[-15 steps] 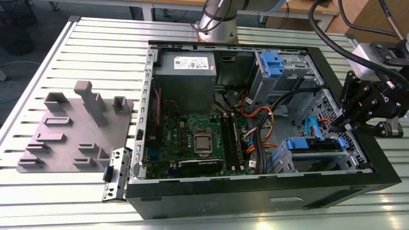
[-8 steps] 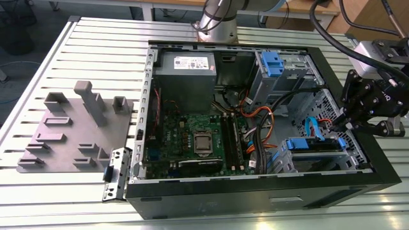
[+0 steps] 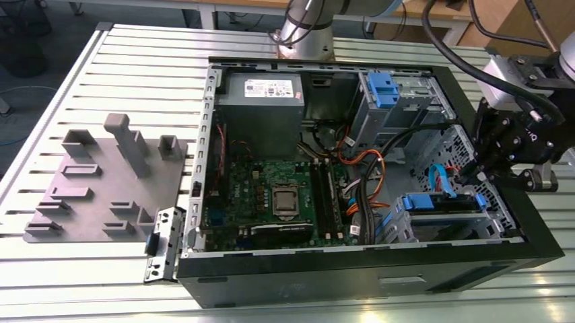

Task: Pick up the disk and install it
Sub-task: 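Insert the second disk wire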

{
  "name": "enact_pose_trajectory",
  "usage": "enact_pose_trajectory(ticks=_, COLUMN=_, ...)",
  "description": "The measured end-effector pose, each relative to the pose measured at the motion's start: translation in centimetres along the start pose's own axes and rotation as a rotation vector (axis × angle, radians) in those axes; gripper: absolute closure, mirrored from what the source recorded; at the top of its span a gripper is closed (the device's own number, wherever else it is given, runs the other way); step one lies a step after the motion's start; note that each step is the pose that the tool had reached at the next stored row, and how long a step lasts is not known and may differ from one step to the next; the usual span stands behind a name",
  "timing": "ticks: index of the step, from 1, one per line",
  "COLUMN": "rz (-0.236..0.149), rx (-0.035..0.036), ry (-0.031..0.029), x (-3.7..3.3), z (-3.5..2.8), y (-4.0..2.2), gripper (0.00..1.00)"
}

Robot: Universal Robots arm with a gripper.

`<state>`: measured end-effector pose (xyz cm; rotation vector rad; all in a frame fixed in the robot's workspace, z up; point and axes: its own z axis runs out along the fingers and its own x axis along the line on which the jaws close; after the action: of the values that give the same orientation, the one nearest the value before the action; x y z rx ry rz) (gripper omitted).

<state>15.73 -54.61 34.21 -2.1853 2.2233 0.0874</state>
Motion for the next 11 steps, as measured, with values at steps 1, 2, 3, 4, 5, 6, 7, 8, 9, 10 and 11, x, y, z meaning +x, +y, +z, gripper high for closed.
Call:
enact_pose_trajectory(ticks=1, rz=0.0, rx=0.0013, ry=0.0, x=0.01, z=0.01, y=0.26, gripper=0.84)
enact_pose_trajectory(ticks=2, rz=0.0, rx=0.0026, ry=0.0001, x=0.01, z=0.01, y=0.53, gripper=0.84)
enact_pose_trajectory(ticks=3, rz=0.0, rx=0.0035, ry=-0.0001, x=0.02, z=0.02, y=0.72, gripper=0.84)
enact_pose_trajectory(ticks=4, rz=0.0, rx=0.0036, ry=-0.0001, x=0.04, z=0.02, y=0.76, gripper=0.84)
enact_pose_trajectory(ticks=5, rz=0.0, rx=0.0037, ry=0.0, x=0.05, z=0.02, y=0.76, gripper=0.84)
enact_pose_trajectory(ticks=6, rz=0.0, rx=0.0037, ry=0.0006, x=0.05, z=0.02, y=0.76, gripper=0.84)
enact_pose_trajectory(ticks=7, rz=0.0, rx=0.0037, ry=0.0013, x=0.05, z=0.02, y=0.75, gripper=0.84)
enact_pose_trajectory(ticks=8, rz=0.0, rx=0.0038, ry=0.0019, x=0.05, z=0.01, y=0.73, gripper=0.84)
enact_pose_trajectory(ticks=9, rz=0.0, rx=0.0037, ry=0.0022, x=0.07, z=0.01, y=0.7, gripper=0.84)
enact_pose_trajectory(ticks=10, rz=0.0, rx=0.0037, ry=0.0024, x=0.13, z=0.01, y=0.67, gripper=0.84)
enact_pose_trajectory(ticks=11, rz=0.0, rx=0.0037, ry=0.0026, x=0.2, z=0.01, y=0.64, gripper=0.84)
